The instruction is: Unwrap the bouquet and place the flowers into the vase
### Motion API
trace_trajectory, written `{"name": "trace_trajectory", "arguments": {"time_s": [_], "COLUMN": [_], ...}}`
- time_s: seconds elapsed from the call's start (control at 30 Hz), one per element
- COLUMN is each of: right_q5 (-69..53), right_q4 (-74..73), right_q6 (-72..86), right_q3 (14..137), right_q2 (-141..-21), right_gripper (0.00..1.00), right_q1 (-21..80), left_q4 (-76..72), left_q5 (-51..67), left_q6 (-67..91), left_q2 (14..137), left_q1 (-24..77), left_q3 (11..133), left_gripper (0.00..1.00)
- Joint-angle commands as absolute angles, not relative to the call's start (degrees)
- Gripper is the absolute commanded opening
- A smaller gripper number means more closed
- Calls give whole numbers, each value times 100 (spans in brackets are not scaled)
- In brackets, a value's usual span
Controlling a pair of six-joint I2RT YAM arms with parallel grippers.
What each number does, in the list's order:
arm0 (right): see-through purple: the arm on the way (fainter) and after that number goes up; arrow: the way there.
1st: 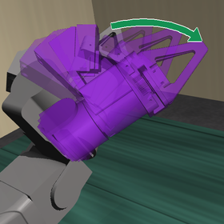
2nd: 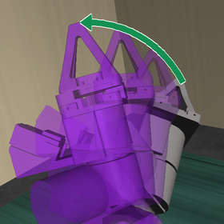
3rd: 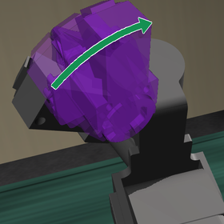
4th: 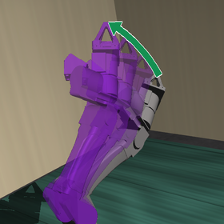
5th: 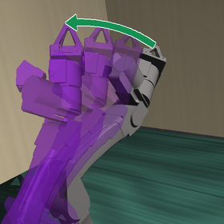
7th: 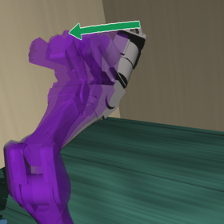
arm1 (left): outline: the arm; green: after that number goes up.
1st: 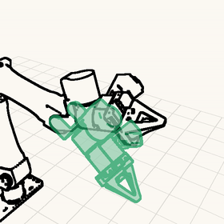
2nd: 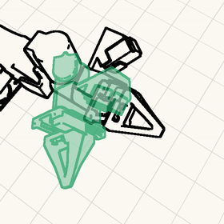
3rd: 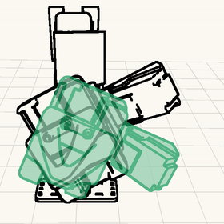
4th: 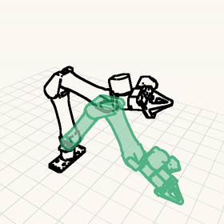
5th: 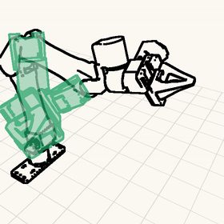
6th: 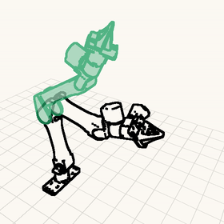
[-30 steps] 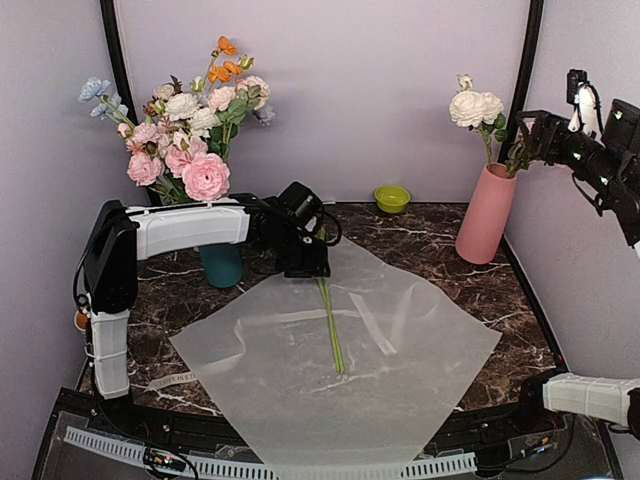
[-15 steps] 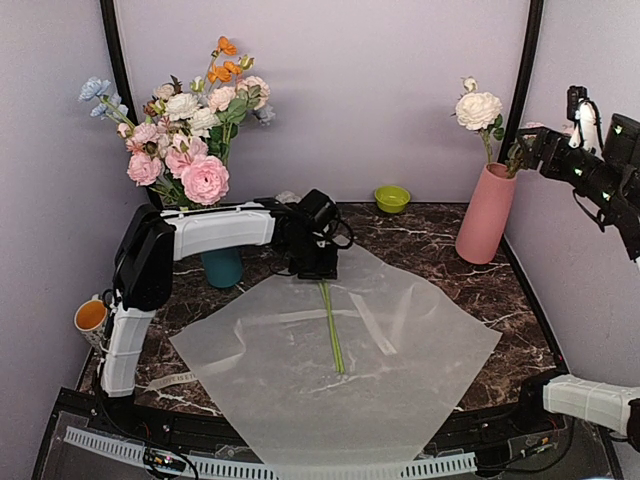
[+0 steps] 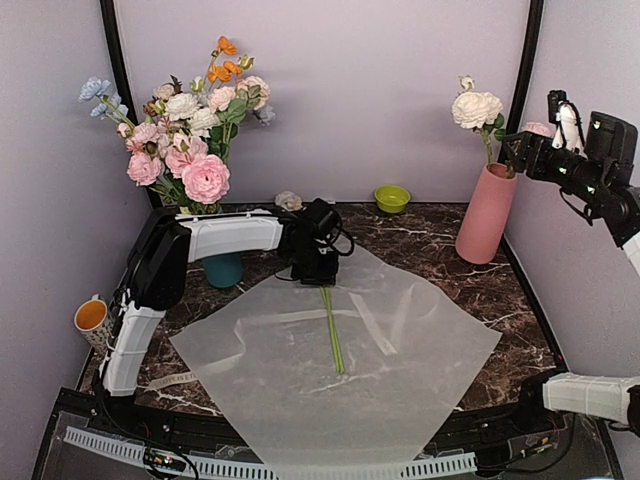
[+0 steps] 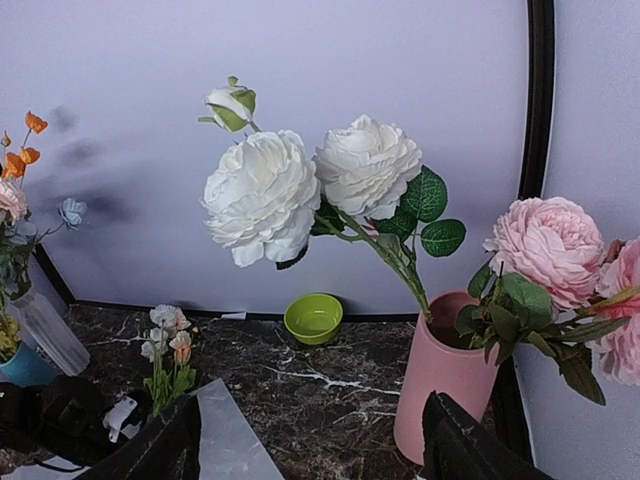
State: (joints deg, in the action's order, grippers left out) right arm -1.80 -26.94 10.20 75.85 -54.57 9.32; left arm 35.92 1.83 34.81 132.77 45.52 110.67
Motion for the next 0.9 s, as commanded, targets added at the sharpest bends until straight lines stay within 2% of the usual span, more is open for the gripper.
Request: {"name": "trace_trajectory", "arguments": {"time_s": [0.0,0.23,0.3,0.47,0.7,0.8,0.87], "right_q5": [-331,-467,-483,-509,-533,-536,-536], "right_q4": [-2388,-2298,-2246,-2214,-2204,-2216,-2222], "right_q6": [843,664,619,572,564,586,609], "right_q3": [7766,7889,7893,7906,7901,7910,7908], "right_q2": [-5615,-5849,-5876,-5921,-5956,-5954,-5937], "right_gripper": [75,76,76,76,76,76,76], "right_q1": [905,907,905,903,907,908,906], "left_q4": [3526,3715,3682,3832,4077,4120,4118], "left_q5": [303,312,363,350,579,581,597], "left_q6": [3489,3517,3521,3596,3803,3862,3900], "left_q2": [13341,13648,13701,13890,14232,14251,14225], "left_q1": [4518,4509,4509,4489,4447,4426,4398], "left_q3": [11243,11565,11613,11894,12205,12203,12208], "left_gripper": [31,28,24,20,26,19,11]}}
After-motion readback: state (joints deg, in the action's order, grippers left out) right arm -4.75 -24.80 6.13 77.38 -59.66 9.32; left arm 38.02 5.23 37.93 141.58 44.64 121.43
